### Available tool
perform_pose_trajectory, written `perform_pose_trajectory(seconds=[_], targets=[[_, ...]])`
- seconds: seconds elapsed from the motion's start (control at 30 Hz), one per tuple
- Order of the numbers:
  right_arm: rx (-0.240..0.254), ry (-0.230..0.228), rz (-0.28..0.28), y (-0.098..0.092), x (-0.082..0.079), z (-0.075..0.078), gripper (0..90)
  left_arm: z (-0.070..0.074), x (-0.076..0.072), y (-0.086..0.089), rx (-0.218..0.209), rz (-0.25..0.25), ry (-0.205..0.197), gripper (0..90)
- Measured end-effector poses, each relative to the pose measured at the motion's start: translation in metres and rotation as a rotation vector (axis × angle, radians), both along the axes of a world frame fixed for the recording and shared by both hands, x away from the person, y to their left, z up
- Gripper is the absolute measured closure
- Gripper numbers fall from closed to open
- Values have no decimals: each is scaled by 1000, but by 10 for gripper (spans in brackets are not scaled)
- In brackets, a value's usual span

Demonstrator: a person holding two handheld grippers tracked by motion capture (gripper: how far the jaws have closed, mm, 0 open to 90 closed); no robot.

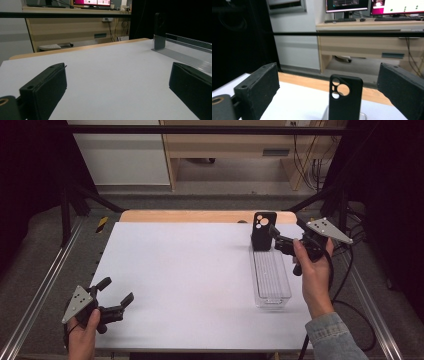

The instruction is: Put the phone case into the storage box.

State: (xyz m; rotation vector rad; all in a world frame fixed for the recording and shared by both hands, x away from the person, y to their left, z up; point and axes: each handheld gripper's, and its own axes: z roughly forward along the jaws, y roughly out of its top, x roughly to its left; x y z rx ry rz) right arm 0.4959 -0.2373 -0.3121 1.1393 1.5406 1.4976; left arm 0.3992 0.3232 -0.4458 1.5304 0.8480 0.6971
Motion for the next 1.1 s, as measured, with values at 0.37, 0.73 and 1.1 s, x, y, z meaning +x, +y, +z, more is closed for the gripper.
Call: perform_pose_trajectory(seconds=[0.37, 0.73, 1.1], targets=[[-30, -37, 0, -16, -10, -1, 37, -2, 1, 2, 0, 22, 5, 14], [-43, -85, -2, -27, -21, -3, 27, -1, 1, 2, 14, 48, -10, 14], [-52, -79, -17, -39, -36, -9, 23, -3, 1, 2, 11, 54, 1, 17]])
